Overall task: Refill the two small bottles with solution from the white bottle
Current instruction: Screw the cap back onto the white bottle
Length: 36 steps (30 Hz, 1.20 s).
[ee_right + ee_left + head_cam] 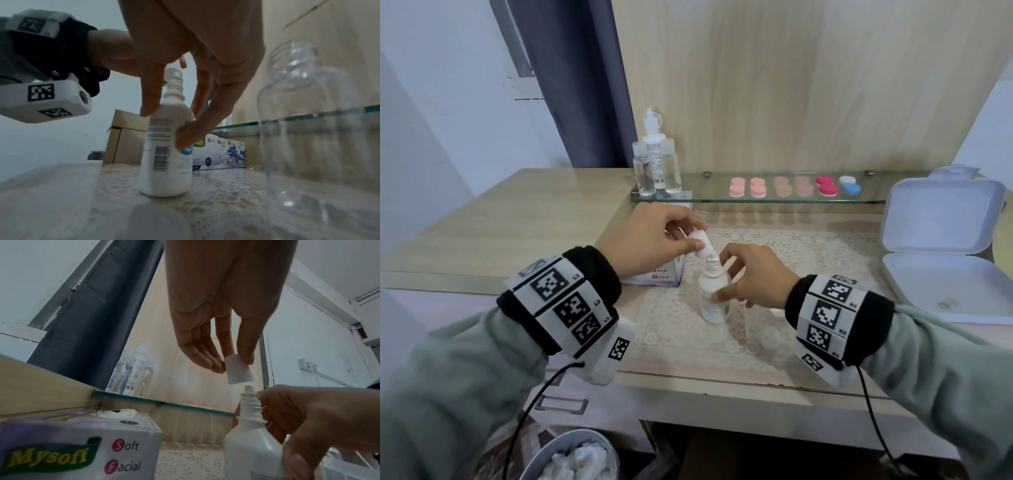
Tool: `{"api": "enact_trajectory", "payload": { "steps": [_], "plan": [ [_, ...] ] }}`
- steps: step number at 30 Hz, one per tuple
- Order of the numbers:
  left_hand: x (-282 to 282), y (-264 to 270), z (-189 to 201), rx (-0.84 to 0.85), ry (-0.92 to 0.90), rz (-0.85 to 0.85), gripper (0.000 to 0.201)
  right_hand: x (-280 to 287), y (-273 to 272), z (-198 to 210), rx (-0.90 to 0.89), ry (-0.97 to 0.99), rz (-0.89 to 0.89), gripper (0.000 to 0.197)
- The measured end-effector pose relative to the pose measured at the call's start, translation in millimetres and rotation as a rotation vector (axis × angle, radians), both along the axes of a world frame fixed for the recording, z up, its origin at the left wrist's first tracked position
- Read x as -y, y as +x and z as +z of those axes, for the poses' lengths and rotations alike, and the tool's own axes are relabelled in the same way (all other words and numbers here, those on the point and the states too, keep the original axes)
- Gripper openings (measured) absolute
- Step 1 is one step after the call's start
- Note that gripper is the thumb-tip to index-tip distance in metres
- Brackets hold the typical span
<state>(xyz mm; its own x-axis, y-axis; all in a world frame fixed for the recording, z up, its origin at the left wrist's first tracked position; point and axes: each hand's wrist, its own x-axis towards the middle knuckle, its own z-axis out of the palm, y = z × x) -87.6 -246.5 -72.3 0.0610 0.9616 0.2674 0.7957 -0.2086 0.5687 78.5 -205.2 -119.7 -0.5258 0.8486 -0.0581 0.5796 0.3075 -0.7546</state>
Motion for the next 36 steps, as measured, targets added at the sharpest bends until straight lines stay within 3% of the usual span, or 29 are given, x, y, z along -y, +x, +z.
{"api": "enact_trajectory", "payload": {
  "steps": [17,32,36],
  "plan": [
    [-3.3,9.0,-6.2,-0.084,-0.030,-0.038,0.021,0.2,-5.1,-9.2,-0.048,0.007,-0.002,0.042],
    [-4.1,20.3,-1.7,-0.401,0.031,0.042,0.043,-2.0,-5.0,-12.5,-0.039,0.049,0.018,0.055],
    [-7.2,20.7,-2.0,-0.399,-0.035,0.002,0.034,-2.7,-4.5,-12.4,-0.038,0.050,0.017,0.047]
  ]
}}
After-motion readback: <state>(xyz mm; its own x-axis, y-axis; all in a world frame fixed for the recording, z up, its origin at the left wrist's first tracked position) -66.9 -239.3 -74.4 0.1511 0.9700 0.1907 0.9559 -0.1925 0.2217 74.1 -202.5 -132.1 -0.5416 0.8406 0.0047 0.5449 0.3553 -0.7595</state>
